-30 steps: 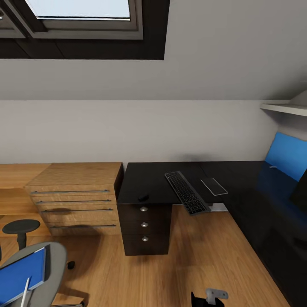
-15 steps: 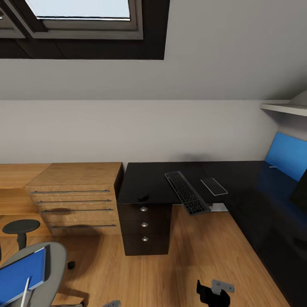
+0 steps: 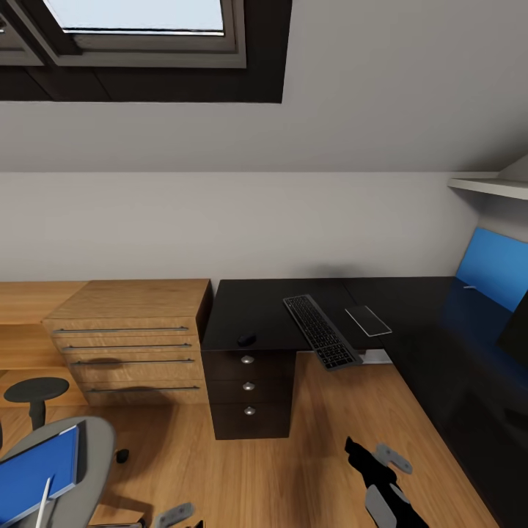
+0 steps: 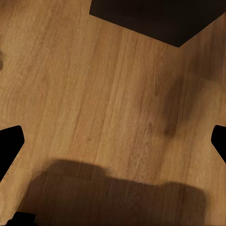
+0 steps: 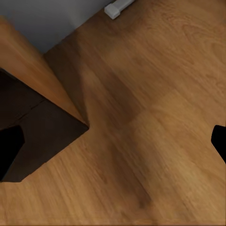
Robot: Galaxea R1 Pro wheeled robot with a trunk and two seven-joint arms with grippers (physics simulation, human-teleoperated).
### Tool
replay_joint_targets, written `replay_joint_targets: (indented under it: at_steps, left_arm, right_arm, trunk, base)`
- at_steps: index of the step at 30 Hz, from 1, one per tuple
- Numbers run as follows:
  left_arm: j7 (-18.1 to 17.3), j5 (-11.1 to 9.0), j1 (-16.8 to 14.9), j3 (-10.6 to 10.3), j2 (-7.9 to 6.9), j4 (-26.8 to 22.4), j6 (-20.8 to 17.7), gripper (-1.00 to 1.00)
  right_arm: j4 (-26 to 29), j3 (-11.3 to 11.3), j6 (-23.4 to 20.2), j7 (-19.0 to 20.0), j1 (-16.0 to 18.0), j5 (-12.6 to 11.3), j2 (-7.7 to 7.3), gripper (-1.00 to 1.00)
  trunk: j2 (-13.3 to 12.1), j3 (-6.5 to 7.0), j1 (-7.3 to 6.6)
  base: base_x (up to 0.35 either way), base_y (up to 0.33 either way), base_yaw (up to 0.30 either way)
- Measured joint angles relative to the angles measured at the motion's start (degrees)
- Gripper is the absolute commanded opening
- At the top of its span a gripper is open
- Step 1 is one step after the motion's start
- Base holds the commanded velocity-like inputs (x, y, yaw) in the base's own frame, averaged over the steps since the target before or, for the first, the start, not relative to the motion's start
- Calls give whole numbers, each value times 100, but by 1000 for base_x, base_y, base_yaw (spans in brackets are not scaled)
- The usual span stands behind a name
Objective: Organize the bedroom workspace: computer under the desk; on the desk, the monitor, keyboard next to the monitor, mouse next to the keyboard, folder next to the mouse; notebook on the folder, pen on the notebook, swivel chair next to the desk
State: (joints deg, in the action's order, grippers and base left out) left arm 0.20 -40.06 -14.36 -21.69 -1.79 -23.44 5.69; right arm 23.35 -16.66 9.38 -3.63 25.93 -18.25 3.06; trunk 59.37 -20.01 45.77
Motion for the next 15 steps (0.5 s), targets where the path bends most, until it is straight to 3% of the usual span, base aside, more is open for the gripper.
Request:
replay_joint_targets:
  at_steps: [6,10,11,15]
  left_arm:
    - [3,-11,0,5,-24,4,-1,100]
    - [-1,-11,0,3,-23,4,4,100]
    - [-2,-11,0,3,-22,4,5,100]
    - [1,-19,0,6,-18,6,12,100]
  right_arm:
    - [114,7,-11,18,2,-17,-22,100]
    - [597,-2,-504,24,5,-304,-90,100]
    - [709,-1,-640,31,5,-416,-99,100]
    - [1466,1,-1413,230,7,-1393,-151,100]
  trunk:
    - [0,0,0]
    - [0,0,0]
    - [0,0,0]
    - [0,0,0]
  base:
    - [0,0,0]
    - [0,0,0]
    - [0,0,0]
    - [0,0,0]
